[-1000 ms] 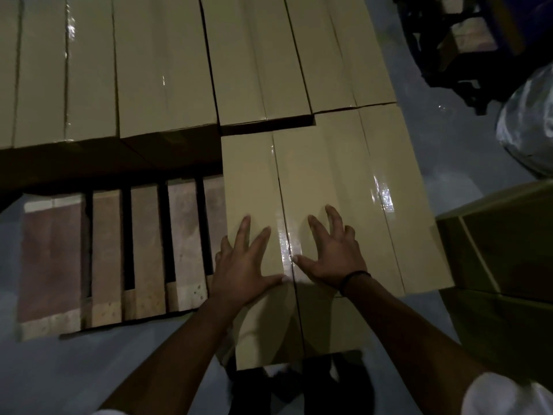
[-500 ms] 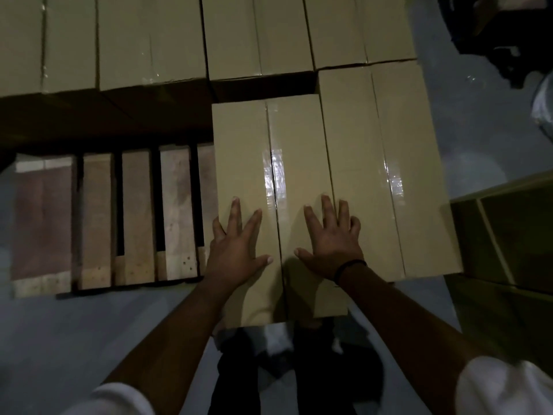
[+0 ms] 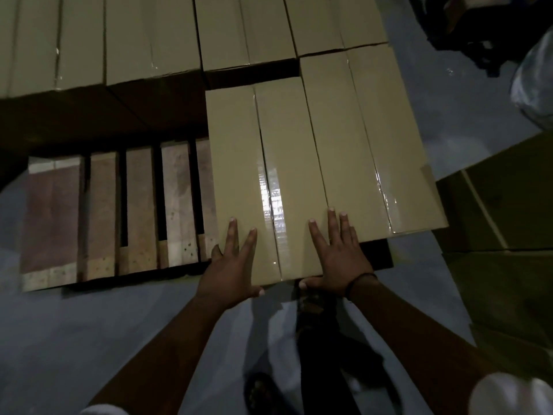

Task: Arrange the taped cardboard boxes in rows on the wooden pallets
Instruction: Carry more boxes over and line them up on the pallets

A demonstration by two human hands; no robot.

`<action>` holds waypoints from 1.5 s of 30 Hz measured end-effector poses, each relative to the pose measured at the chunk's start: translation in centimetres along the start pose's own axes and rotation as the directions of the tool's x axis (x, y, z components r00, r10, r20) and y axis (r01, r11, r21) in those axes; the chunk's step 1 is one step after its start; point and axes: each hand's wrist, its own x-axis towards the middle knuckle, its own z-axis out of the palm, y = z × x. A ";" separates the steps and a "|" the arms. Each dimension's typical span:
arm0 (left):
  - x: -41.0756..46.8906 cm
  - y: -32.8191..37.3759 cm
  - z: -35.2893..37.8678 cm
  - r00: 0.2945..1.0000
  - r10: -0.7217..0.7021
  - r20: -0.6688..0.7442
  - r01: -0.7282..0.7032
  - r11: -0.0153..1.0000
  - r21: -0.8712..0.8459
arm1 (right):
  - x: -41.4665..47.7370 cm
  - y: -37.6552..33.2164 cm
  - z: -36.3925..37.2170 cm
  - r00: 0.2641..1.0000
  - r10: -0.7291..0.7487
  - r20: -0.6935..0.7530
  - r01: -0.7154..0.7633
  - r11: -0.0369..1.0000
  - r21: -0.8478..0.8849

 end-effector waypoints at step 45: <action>1.8 -1.3 -2.3 0.996 0.013 -0.093 -0.006 0.997 0.075 | 1.3 -1.0 -2.7 0.973 0.037 -0.226 -0.080 0.980 -0.182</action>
